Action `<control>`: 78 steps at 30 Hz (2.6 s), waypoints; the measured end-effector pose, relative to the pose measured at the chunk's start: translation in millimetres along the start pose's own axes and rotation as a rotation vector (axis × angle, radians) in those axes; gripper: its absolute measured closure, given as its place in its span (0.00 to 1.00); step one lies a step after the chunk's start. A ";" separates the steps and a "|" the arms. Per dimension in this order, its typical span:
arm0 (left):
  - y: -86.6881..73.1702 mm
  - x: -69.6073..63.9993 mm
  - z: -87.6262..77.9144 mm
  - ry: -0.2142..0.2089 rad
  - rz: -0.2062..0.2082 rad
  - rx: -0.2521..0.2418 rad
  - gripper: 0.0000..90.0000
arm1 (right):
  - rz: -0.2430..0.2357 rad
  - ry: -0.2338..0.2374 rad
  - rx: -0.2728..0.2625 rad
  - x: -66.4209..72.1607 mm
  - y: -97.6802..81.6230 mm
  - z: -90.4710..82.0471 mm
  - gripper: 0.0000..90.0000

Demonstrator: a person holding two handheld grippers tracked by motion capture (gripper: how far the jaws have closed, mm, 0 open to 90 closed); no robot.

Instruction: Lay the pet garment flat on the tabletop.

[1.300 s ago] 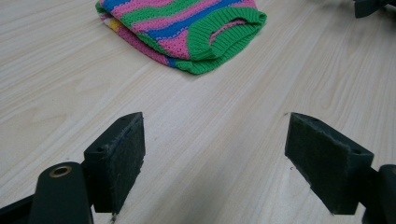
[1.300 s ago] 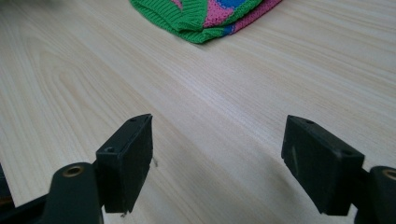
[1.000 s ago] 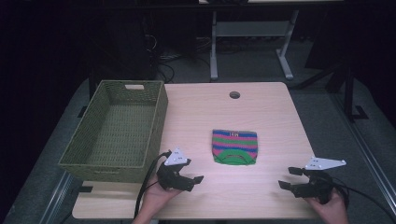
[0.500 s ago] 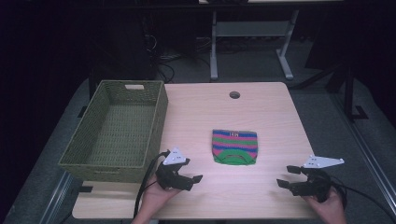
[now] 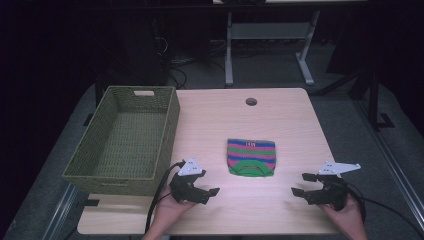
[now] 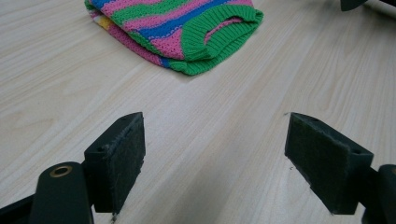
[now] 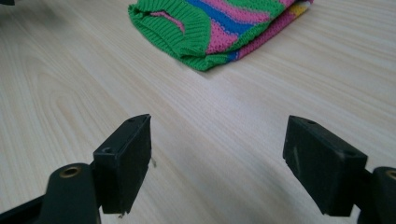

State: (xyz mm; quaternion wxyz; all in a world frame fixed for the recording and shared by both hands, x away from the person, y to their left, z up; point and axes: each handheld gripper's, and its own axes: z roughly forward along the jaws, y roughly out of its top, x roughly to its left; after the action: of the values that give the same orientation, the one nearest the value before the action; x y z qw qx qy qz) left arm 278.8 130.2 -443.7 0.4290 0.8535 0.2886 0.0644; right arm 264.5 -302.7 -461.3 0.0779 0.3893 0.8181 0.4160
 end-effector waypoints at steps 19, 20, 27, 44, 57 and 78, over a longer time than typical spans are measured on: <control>29.0 14.4 17.0 -0.031 -0.028 0.000 0.26 | 0.024 0.067 0.039 -13.9 34.1 10.1 0.25; 32.5 17.1 20.7 -0.028 -0.022 0.007 0.26 | 0.025 0.069 0.044 -14.9 36.4 11.2 0.25; 46.2 20.4 29.0 -0.027 -0.016 0.012 0.27 | 0.030 0.082 0.063 -20.5 45.2 16.5 0.25; 83.3 29.3 55.4 -0.041 -0.002 0.049 0.30 | -0.021 0.086 0.098 -21.2 88.3 25.9 0.26; 91.6 38.8 87.2 -0.017 -0.027 0.116 0.34 | -0.021 0.076 0.163 -21.3 104.1 61.4 0.38; 79.8 37.5 103.8 -0.002 0.030 0.214 0.72 | -0.048 0.041 0.245 -18.6 96.6 92.0 0.84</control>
State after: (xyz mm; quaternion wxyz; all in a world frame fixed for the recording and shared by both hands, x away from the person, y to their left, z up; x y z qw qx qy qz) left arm 381.7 41.5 -452.2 0.3347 0.8988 0.2806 0.0386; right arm 374.0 -224.8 -452.4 0.0232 0.3676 0.8733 0.3188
